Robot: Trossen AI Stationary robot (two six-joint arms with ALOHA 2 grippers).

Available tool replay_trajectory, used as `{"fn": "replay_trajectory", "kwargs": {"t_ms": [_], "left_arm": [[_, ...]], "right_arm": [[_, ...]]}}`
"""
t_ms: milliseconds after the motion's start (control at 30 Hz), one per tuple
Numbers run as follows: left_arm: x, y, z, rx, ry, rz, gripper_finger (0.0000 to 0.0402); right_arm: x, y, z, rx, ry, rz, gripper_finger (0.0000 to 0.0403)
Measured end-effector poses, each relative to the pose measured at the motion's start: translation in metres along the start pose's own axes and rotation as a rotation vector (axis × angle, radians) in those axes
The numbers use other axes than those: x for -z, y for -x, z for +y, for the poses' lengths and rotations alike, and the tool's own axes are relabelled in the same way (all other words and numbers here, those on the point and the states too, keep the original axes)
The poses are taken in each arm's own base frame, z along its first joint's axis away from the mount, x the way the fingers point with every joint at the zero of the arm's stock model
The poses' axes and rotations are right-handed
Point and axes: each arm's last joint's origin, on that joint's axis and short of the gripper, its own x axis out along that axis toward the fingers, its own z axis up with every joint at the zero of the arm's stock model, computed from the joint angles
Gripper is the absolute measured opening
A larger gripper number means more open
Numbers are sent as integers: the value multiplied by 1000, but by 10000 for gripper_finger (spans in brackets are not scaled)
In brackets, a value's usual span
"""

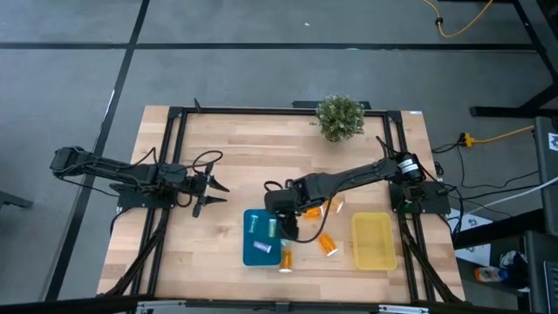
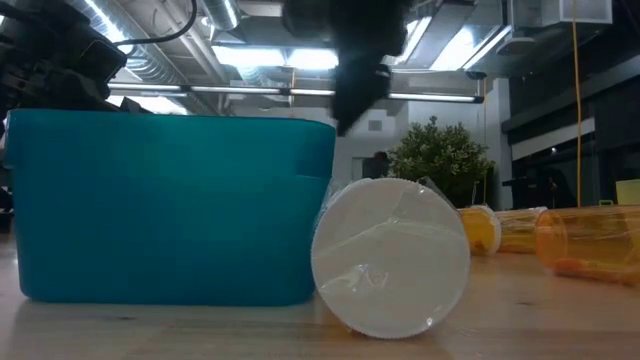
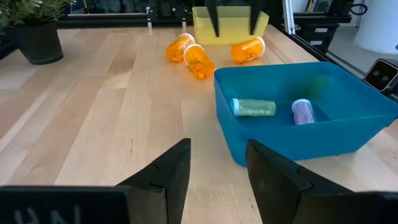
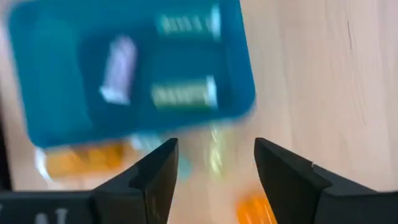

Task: Pick and place medicine bottles into bin by pill shape (circle, oval)
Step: Put the small yellow pill bottle into the blue bin

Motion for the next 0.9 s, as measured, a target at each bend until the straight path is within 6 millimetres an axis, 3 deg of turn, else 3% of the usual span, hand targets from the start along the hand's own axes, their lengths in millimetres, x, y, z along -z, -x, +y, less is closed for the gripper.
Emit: {"fn": "replay_trajectory", "kwargs": {"t_ms": [267,433,600,733,900], "left_arm": [[0,0,0,-1,-1,-3,147],[-1,0,0,0,-1,-8,147],[-1,0,0,0,1,-8,147],[-1,0,0,0,1,-8,147],[-1,0,0,0,2,-8,147]], "right_arm": [[27,27,-9,99,14,208,183],[48,49,-9,291,73,299,170],[73,62,0,468,84,281,167],[100,58,8,481,46,199,167],[129,31,10,291,-16,32,167]]}}
